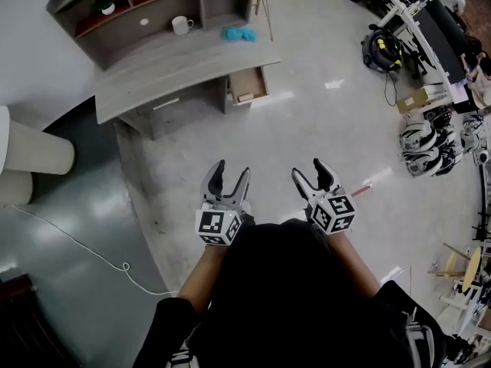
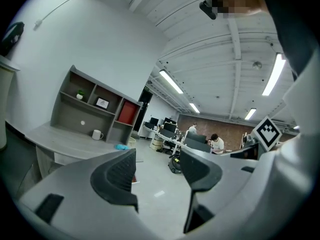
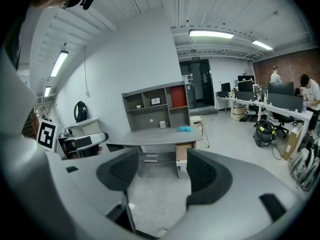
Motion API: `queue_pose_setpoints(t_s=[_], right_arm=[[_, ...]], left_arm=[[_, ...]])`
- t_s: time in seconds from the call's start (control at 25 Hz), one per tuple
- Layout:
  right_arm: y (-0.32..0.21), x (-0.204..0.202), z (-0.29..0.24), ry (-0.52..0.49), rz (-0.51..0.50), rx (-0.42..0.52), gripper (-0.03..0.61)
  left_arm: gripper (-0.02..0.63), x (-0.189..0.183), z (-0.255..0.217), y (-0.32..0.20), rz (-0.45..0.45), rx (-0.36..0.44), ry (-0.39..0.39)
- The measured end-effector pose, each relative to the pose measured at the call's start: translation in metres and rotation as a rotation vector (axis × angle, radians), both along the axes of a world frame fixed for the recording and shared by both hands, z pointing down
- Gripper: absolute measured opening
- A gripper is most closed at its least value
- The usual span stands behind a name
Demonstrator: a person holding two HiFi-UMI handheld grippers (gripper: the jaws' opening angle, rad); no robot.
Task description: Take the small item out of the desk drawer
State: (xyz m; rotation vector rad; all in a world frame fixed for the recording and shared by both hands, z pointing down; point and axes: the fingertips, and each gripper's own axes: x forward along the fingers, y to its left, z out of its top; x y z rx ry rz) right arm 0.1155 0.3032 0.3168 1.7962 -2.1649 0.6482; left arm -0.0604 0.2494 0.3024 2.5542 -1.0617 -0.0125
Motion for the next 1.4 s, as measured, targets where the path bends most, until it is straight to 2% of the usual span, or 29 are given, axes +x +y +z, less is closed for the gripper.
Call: queue_pose_setpoints(t_s=[0.32,0.6,0.72,0.88,1.12,1.4], right_arm=[[-0.027,-0.022,0.006,0.011,-0.058,-0.016,0.284],[-0.052,-0.052,0.008,0.023,-0.17,-0.027,0.284],[-0.063,-0.048,0.005,0.032,-0.179,-0.006,0.276],[-0.086,-0.041,0.017,0.006,-0.209,-0.032,0.273],[-0.166,-0.03,0.036,-0.033,-0.309,-0.042,0.273],[-0.277,0.018,0.058,-0.077,-0.369,-0.068,0.274]], left_arm=[[0.253,-0.025,0.002,-0.008,-0.069,-0.02,0.039],[0.253,-0.047,0.006,-0.01,-0.14,-0.03,0.057],[0.253,-0.05,0.008,-0.013,-0.166,-0.035,0.049],[0.253,-0.045,0.01,-0.026,-0.211,-0.036,0.033],[0.253,-0.028,0.018,-0.085,-0.299,-0.052,-0.008],[0.253,0.012,0.029,-0.184,-0.384,-0.069,-0.077]])
